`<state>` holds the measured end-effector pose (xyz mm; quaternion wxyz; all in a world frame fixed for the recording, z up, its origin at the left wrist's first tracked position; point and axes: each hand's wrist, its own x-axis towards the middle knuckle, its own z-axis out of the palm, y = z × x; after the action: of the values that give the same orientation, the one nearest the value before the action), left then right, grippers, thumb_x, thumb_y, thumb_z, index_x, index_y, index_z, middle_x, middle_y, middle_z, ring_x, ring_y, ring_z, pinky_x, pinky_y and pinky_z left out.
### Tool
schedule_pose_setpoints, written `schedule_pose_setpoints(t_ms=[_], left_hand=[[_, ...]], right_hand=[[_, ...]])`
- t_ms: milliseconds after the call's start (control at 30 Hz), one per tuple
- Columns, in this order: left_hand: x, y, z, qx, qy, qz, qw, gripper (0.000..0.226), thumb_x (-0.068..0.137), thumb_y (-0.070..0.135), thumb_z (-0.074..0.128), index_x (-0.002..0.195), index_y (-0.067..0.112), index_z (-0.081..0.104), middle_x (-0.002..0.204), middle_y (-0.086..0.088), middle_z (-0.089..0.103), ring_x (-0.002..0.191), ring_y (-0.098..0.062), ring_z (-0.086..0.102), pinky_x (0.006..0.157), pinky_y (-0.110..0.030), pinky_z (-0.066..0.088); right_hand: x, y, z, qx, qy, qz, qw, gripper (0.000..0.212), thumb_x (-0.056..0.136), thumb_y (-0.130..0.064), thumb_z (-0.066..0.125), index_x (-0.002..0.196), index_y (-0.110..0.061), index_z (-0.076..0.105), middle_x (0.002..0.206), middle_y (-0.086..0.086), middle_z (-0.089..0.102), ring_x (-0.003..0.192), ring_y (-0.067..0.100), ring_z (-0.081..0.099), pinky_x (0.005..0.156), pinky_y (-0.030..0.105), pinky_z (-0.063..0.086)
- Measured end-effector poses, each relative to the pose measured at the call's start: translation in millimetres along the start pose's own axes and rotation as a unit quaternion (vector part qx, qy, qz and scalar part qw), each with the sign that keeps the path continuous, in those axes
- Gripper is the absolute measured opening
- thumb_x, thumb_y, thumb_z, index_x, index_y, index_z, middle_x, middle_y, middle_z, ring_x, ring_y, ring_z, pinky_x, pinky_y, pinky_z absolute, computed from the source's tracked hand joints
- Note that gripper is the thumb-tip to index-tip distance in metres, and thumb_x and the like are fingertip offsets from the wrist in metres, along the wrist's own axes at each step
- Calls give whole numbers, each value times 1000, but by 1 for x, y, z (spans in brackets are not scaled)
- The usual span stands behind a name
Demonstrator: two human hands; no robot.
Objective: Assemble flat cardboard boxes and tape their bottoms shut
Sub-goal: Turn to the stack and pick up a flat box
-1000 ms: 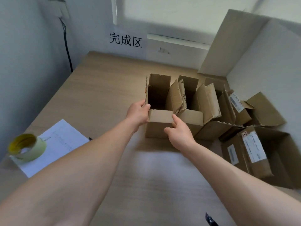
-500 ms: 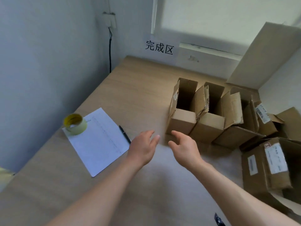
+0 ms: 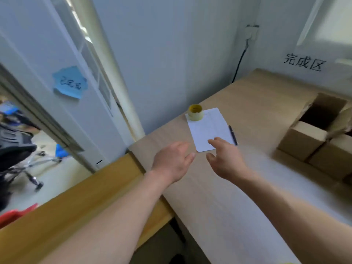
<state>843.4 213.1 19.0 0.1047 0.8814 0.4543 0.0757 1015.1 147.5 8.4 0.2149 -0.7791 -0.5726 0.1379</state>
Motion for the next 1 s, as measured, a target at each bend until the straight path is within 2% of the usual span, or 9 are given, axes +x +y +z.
schedule_pose_setpoints(t_ms=[100, 200, 233, 433, 633, 833, 1000], left_hand=[[-47, -43, -25, 32, 19, -48, 998, 41, 97, 47, 42, 120, 17, 58, 128, -2, 57, 115, -26, 53, 88, -37, 48], [-95, -85, -45, 33, 46, -96, 994, 40, 95, 47, 46, 121, 19, 59, 128, -1, 58, 117, -26, 52, 93, -38, 47], [-112, -99, -52, 35, 51, -113, 992, 41, 94, 47, 47, 122, 20, 59, 129, -1, 58, 119, -25, 51, 96, -39, 46], [-228, -199, -83, 67, 59, -212, 973, 46, 95, 51, 45, 129, 22, 55, 134, 0, 55, 124, -24, 48, 97, -41, 45], [-359, -309, -97, 75, 51, -290, 953, 49, 94, 55, 44, 129, 24, 55, 136, 1, 53, 125, -24, 46, 99, -41, 43], [-495, -402, -104, 82, 29, -369, 925, 51, 91, 60, 45, 130, 29, 52, 134, 4, 54, 126, -23, 44, 96, -42, 41], [-585, -446, -102, 74, 28, -440, 895, 54, 86, 66, 50, 124, 28, 56, 126, 6, 59, 118, -20, 51, 96, -42, 45]], right_hand=[[-11, -53, 14, -36, -18, -70, 997, 38, 90, -28, 55, 124, -12, 59, 118, 5, 59, 111, 28, 55, 88, 37, 47], [-24, -104, 31, -58, -31, -130, 989, 48, 91, -32, 57, 137, -18, 54, 145, 8, 50, 124, 30, 53, 100, 38, 44], [-29, -122, 38, -68, -35, -150, 986, 49, 91, -34, 57, 138, -20, 52, 148, 7, 48, 125, 30, 53, 100, 39, 45], [-68, -241, 98, -128, -48, -271, 953, 48, 89, -38, 55, 134, -25, 53, 136, 1, 58, 126, 23, 51, 98, 40, 45], [-133, -368, 184, -145, -80, -326, 931, 50, 90, -44, 55, 137, -28, 50, 133, 0, 61, 119, 25, 57, 94, 41, 46], [-204, -488, 269, -140, -159, -371, 904, 60, 90, -49, 55, 145, -32, 39, 138, -2, 57, 120, 25, 57, 97, 42, 47], [-246, -553, 323, -142, -224, -412, 872, 63, 85, -51, 59, 142, -33, 39, 136, -2, 58, 117, 26, 59, 91, 41, 52]])
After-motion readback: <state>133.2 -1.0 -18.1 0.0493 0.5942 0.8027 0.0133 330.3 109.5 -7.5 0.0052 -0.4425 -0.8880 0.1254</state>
